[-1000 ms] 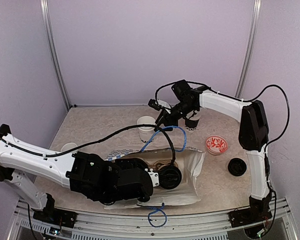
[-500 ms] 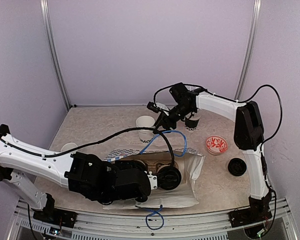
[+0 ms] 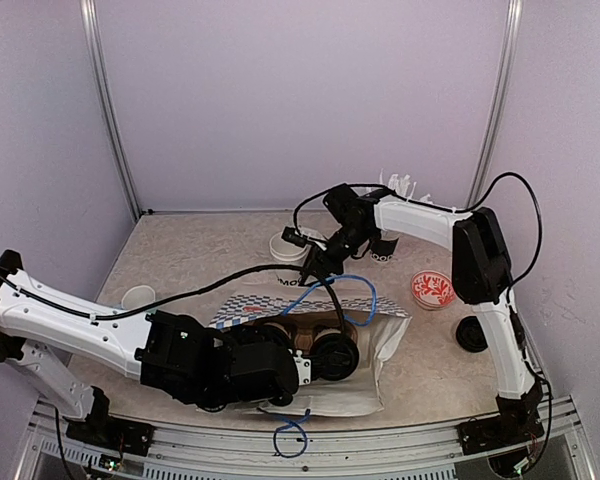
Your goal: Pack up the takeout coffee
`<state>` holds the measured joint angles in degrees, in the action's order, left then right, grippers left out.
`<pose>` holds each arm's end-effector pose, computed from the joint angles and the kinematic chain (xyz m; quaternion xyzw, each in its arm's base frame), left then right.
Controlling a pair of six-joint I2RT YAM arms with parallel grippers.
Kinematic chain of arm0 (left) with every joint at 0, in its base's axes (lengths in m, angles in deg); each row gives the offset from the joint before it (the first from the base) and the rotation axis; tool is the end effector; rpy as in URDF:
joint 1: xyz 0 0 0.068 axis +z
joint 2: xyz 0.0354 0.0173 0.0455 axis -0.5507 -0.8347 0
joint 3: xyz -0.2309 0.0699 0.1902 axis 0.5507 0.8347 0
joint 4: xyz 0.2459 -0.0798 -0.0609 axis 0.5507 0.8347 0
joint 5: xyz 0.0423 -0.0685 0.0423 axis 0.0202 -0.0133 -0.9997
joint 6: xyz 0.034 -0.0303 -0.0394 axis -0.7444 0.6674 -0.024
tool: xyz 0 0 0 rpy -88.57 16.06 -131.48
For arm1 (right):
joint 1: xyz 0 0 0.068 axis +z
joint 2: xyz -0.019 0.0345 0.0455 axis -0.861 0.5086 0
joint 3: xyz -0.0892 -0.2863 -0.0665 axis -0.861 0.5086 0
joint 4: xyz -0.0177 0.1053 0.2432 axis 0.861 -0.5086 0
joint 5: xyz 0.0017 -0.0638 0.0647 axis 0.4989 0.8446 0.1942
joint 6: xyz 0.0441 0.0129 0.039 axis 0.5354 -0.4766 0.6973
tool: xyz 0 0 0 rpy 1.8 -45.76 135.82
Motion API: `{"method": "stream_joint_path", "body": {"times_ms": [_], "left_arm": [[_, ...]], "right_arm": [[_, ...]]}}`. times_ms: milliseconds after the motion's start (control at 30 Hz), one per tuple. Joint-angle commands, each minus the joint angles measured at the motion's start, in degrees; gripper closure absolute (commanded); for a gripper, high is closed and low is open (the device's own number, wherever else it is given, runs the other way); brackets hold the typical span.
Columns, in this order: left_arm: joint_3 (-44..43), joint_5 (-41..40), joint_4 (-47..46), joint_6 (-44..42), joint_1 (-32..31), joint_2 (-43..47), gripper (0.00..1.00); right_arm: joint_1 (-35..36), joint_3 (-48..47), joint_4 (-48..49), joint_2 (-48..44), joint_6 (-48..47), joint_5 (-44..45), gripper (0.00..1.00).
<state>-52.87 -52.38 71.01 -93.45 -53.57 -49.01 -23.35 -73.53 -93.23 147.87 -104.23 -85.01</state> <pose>0.0471 -0.3062 0.2720 0.6785 0.6066 0.1953 0.3654 0.4124 0.3363 0.2131 -0.5709 0.7235 0.3443 0.1792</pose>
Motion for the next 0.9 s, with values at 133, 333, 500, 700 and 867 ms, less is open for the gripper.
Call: {"method": "stream_joint_path", "body": {"times_ms": [133,333,500,700,867], "left_arm": [[1.2,-1.5,-3.7,-2.2,1.3,0.7,0.53],[0.8,-0.4,-3.4,-2.0,1.2,0.8,0.53],[-0.9,1.1,-0.3,-0.8,0.3,1.4,0.53],[-5.7,6.6,6.7,2.8,-0.9,0.8,0.52],[-6.4,10.2,8.6,3.7,-0.8,0.4,0.52]], "right_arm": [[1.9,-2.2,-6.2,2.8,-3.1,-5.6,0.4],[3.0,-2.8,-10.0,4.4,-4.9,-10.1,0.4],[3.7,-4.8,-13.9,6.2,-6.9,-13.9,0.4],[4.5,-5.6,-18.8,7.6,-9.8,-16.7,0.4],[4.1,-5.5,-19.2,7.4,-9.6,-15.2,0.39]]}}
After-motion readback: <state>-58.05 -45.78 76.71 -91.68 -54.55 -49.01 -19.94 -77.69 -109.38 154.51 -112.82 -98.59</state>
